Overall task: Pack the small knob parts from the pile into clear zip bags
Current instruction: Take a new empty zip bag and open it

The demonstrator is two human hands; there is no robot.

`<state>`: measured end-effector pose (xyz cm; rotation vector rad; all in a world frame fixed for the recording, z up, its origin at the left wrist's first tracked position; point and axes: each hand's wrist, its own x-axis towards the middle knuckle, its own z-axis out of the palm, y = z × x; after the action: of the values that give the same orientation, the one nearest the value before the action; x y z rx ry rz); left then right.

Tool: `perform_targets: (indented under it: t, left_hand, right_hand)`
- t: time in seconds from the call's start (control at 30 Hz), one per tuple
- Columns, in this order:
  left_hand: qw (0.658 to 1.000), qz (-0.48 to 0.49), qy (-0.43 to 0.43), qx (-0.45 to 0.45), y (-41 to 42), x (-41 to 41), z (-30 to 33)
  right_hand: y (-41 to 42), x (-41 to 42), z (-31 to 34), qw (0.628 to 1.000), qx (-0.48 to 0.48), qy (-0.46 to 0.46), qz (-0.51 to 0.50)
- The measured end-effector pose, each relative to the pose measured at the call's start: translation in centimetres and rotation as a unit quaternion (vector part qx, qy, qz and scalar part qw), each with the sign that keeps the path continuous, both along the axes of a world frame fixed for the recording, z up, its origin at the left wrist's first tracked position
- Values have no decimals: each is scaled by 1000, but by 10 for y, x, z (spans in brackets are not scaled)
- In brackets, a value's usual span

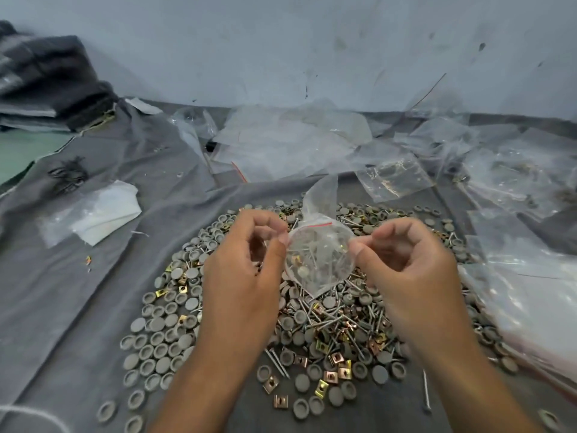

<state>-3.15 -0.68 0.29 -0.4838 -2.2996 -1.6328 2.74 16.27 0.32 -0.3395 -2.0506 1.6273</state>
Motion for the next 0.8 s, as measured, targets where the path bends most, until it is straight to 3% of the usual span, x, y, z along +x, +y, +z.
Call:
perform_targets:
  t: [0.1, 0.23, 0.37, 0.5, 0.6, 0.67, 0.8]
  left_hand:
    - [998, -49, 16, -21, 3, 6, 2]
    - [996, -78, 15, -39, 12, 15, 4]
    - [997, -9, 54, -57, 4, 6, 4]
    - [991, 69, 100, -59, -8, -2, 9]
    - [975, 116, 173, -72, -11, -4, 9]
    - [963, 160, 211, -57, -17, -7, 9]
    - [945, 172, 251, -124, -28, -13, 7]
  right_hand:
    - [-10, 1, -1, 994, 89, 49, -34]
    - [-18, 2, 2, 996, 61, 64, 22]
    - [-7, 6, 6, 997, 57, 54, 17]
    - [-2, 7, 5, 983, 173, 43, -37]
    - [-2, 4, -1, 976, 196, -45, 82]
    - [-1, 3, -8, 947, 247, -130, 158]
    - [-17, -3, -29, 888, 379, -179, 187]
